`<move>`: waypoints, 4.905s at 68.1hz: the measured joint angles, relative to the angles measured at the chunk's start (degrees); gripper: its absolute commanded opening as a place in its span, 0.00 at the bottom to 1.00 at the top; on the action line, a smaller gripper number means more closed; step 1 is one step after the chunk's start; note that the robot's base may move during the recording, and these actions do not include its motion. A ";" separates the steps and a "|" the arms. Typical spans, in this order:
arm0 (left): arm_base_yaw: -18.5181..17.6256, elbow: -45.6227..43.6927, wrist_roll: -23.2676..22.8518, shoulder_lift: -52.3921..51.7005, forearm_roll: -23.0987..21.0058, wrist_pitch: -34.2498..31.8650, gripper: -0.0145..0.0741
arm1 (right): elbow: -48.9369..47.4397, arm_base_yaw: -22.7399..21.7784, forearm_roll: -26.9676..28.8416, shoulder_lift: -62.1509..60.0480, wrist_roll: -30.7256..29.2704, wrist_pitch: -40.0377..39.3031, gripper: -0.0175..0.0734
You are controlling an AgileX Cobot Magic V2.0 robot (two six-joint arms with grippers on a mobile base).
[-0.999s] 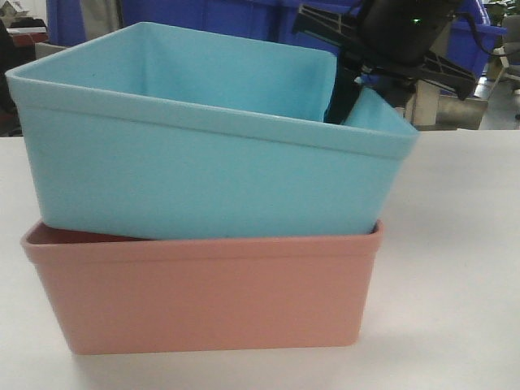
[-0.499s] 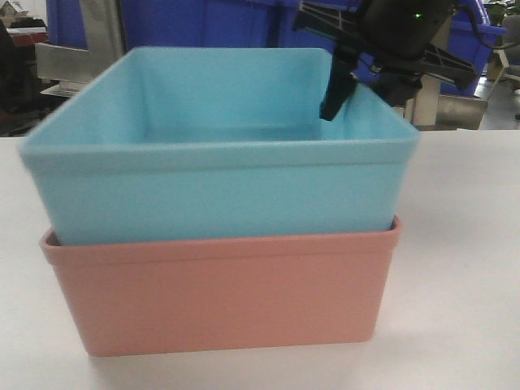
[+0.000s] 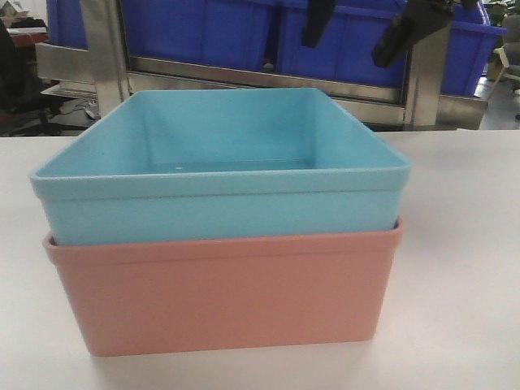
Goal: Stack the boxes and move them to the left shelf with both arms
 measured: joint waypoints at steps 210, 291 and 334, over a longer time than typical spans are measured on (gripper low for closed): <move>-19.33 -31.05 -27.53 42.78 13.14 10.66 0.15 | 10.27 11.38 -12.26 -12.62 4.70 6.59 0.25; -21.57 -30.43 -31.12 48.06 20.46 14.25 0.15 | 10.90 26.69 -38.37 -7.31 32.90 12.29 0.25; -21.57 -30.43 -31.12 48.28 20.46 13.65 0.15 | 10.90 26.69 -38.85 -7.31 33.12 12.55 0.25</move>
